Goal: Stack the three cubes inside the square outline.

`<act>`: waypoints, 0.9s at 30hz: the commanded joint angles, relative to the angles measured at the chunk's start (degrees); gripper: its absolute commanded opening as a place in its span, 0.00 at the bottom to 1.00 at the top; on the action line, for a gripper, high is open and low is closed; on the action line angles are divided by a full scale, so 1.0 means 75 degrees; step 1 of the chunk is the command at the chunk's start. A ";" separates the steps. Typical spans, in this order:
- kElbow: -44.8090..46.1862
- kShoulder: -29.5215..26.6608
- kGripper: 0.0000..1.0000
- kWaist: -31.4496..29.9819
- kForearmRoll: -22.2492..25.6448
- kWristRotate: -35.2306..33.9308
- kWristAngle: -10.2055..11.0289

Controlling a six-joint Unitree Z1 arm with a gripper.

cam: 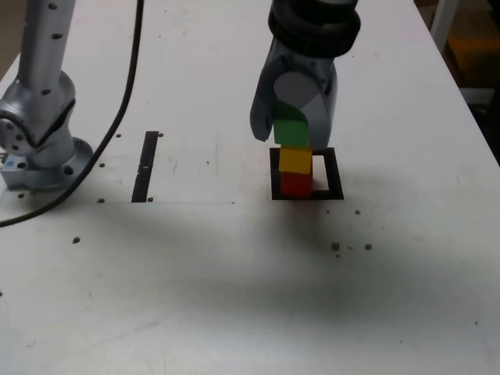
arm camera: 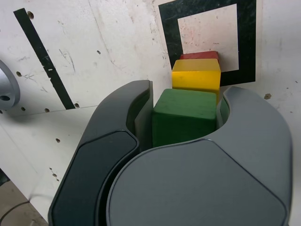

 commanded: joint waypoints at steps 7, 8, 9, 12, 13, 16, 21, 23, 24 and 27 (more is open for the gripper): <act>-0.0003 0.0068 0.25 -0.0011 -0.0024 -0.0006 0.0008; 0.0006 0.0071 0.27 -0.0011 -0.0024 -0.0008 0.0009; 0.0013 0.0074 0.28 -0.0011 -0.0024 -0.0009 0.0010; 0.0064 0.0093 0.42 -0.0011 -0.0008 -0.0010 0.0000; 0.0078 0.0100 0.46 -0.0011 0.0002 -0.0008 -0.0007; 0.0085 0.0121 0.57 -0.0011 0.0016 -0.0005 -0.0027; 0.0034 0.0138 0.62 -0.0011 -0.0003 -0.0003 -0.0027; 0.0022 0.0141 0.63 -0.0011 -0.0009 -0.0003 -0.0023; 0.0016 0.0143 0.63 -0.0011 -0.0013 -0.0003 -0.0020; -0.0001 0.0150 0.66 -0.0011 -0.0018 -0.0003 -0.0010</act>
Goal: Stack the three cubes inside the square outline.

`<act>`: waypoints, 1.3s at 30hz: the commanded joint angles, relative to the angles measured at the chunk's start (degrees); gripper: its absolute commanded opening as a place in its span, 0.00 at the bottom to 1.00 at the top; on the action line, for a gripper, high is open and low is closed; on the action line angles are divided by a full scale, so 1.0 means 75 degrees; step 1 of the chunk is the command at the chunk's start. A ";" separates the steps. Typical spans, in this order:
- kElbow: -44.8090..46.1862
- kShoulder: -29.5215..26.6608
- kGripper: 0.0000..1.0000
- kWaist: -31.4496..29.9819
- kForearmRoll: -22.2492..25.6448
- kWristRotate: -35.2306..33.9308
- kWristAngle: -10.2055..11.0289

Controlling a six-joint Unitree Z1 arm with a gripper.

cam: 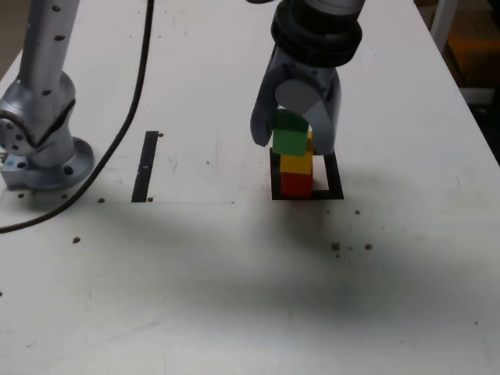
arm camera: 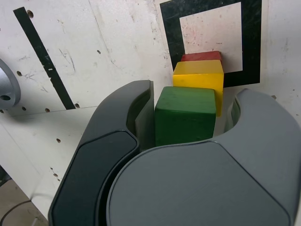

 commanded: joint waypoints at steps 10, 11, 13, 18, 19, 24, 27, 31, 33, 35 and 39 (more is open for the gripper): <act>-0.0020 -0.0527 0.71 -0.0004 0.0206 -0.0064 0.0283; -0.0009 -0.0747 0.71 0.0002 0.0300 -0.0118 0.0385; 0.0006 -0.1109 0.71 0.0029 0.0477 -0.0223 0.0577; 0.0227 -0.2072 0.71 0.0334 0.1060 -0.0420 0.1088; 0.0387 -0.2234 0.71 0.0445 0.1120 -0.0430 0.1146; 0.1652 -0.2815 0.71 0.1007 0.1102 -0.0440 0.1178; 0.2724 -0.2998 0.71 0.1195 0.0722 -0.0453 0.1011; 0.3704 -0.3100 0.71 0.1203 -0.0029 -0.0482 0.0783; 0.3998 -0.3135 0.71 0.1205 -0.0273 -0.0491 0.0699; 0.4407 -0.3181 0.71 0.1206 -0.0634 -0.0495 0.0566; 0.4887 -0.3229 0.71 0.1189 -0.1108 -0.0492 0.0277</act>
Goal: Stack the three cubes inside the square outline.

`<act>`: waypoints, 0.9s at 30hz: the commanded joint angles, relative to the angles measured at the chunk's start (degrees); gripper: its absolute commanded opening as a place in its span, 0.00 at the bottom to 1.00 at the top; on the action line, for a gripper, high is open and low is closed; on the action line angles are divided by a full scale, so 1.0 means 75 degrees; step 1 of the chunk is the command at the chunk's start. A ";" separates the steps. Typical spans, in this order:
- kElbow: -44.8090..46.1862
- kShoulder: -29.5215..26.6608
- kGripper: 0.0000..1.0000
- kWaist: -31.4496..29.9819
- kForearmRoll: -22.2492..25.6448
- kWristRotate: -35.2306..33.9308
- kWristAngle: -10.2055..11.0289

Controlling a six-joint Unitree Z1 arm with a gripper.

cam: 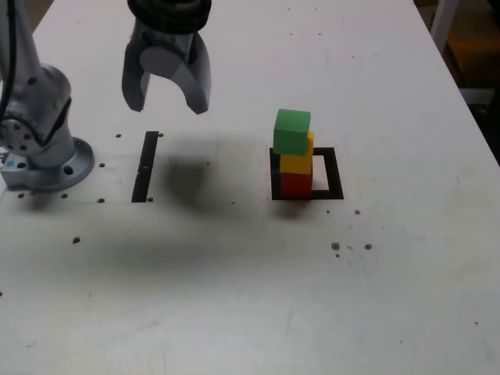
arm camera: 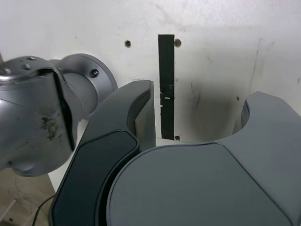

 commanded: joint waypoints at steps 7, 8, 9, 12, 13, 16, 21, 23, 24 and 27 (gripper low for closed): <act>0.0591 0.0022 0.71 -0.0024 -0.0667 0.0121 -0.0445; 0.0686 0.0049 0.71 -0.0024 -0.0785 0.0160 -0.0509; 0.0785 0.0081 0.71 -0.0024 -0.0905 0.0204 -0.0575; 0.1120 0.0219 0.71 -0.0025 -0.1296 0.0372 -0.0794; 0.1210 0.0263 0.71 -0.0029 -0.1408 0.0422 -0.0862; 0.1297 0.0312 0.71 -0.0072 -0.1550 0.0468 -0.0970; 0.1311 0.0314 0.71 -0.0151 -0.1645 0.0464 -0.1029; 0.1311 0.0315 0.71 -0.0167 -0.1670 0.0460 -0.1034; 0.1312 0.0316 0.71 -0.0169 -0.1682 0.0459 -0.1034; 0.1306 0.0335 0.71 -0.0172 -0.1717 0.0459 -0.1025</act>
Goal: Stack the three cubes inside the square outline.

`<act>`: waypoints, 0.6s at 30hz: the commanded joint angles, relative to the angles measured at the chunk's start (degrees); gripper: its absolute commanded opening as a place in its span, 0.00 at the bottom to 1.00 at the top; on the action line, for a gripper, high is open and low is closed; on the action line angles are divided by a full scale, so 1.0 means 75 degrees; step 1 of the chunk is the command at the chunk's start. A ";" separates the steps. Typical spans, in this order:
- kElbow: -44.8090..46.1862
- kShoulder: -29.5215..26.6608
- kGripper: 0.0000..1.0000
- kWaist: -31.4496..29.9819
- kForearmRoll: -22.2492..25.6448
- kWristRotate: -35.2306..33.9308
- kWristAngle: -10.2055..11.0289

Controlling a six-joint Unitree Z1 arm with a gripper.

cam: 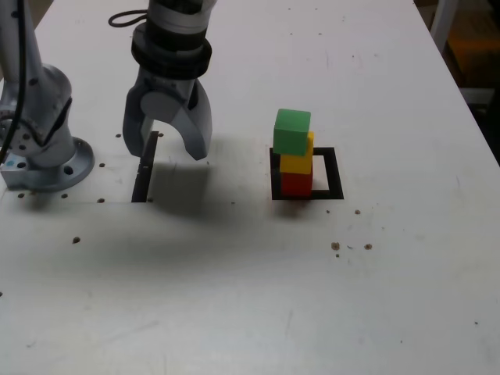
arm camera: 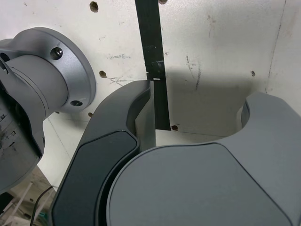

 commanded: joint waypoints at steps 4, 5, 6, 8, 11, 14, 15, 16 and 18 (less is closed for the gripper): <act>-0.0012 0.0111 0.71 -0.0040 -0.0086 -0.0005 0.0012; -0.0013 0.0142 0.71 -0.0061 -0.0107 -0.0008 0.0012; -0.0013 0.0177 0.71 -0.0088 -0.0132 -0.0012 0.0009; -0.0014 0.0266 0.71 -0.0157 -0.0195 -0.0019 -0.0016; -0.0046 0.0400 0.71 -0.0245 -0.0281 -0.0027 -0.0064; -0.0095 0.0497 0.71 -0.0299 -0.0336 -0.0027 -0.0108; -0.0104 0.0506 0.71 -0.0306 -0.0338 -0.0027 -0.0112; -0.0100 0.0504 0.71 -0.0307 -0.0340 -0.0027 -0.0113; -0.0080 0.0496 0.71 -0.0307 -0.0342 -0.0027 -0.0109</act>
